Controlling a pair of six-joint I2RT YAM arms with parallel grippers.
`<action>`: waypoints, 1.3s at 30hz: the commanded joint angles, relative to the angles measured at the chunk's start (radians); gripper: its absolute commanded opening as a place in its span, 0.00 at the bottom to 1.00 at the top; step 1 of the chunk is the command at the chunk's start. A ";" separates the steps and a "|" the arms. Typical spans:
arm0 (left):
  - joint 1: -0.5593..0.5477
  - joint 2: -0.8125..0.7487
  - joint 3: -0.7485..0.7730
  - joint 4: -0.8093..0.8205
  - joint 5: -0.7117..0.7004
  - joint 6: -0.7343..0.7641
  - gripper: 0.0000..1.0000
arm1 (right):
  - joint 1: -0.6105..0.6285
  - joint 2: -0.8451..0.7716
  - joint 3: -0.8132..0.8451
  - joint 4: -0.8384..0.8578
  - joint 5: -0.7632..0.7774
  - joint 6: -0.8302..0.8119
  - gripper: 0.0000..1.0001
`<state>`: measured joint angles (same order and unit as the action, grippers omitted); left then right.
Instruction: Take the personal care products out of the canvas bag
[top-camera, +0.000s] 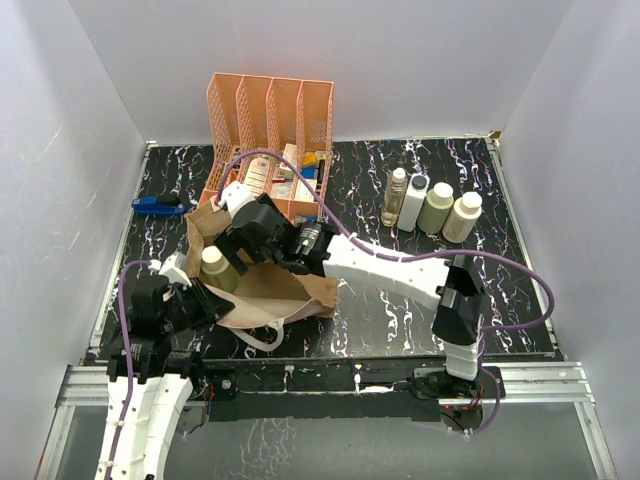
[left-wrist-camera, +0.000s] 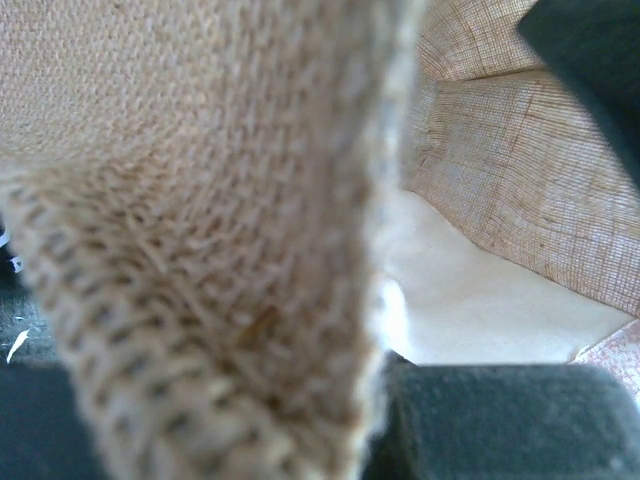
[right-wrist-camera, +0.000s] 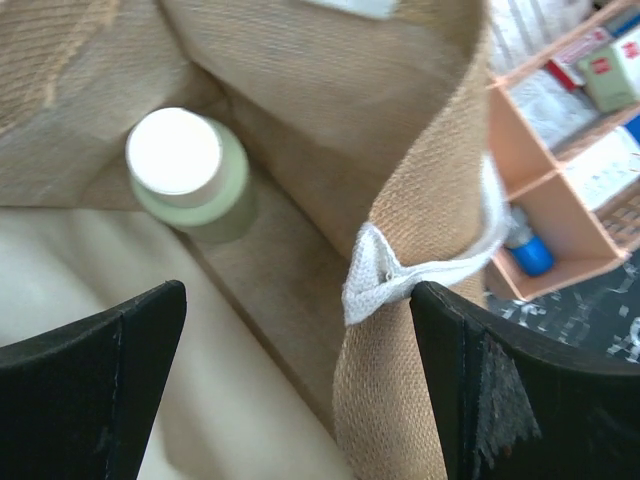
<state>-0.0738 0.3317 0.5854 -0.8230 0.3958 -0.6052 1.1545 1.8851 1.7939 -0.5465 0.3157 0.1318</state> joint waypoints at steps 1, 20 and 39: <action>0.006 -0.013 0.002 -0.013 0.008 0.006 0.01 | -0.013 -0.108 0.072 0.006 0.123 -0.040 0.99; 0.009 -0.030 0.005 -0.015 0.008 0.010 0.00 | 0.001 0.110 0.215 -0.007 -0.194 -0.071 0.99; 0.014 -0.039 0.003 -0.010 0.012 0.010 0.00 | -0.033 0.325 0.246 0.029 -0.394 -0.050 1.00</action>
<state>-0.0666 0.3016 0.5854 -0.8276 0.3950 -0.6052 1.1225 2.1941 1.9816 -0.5758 -0.0059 0.0795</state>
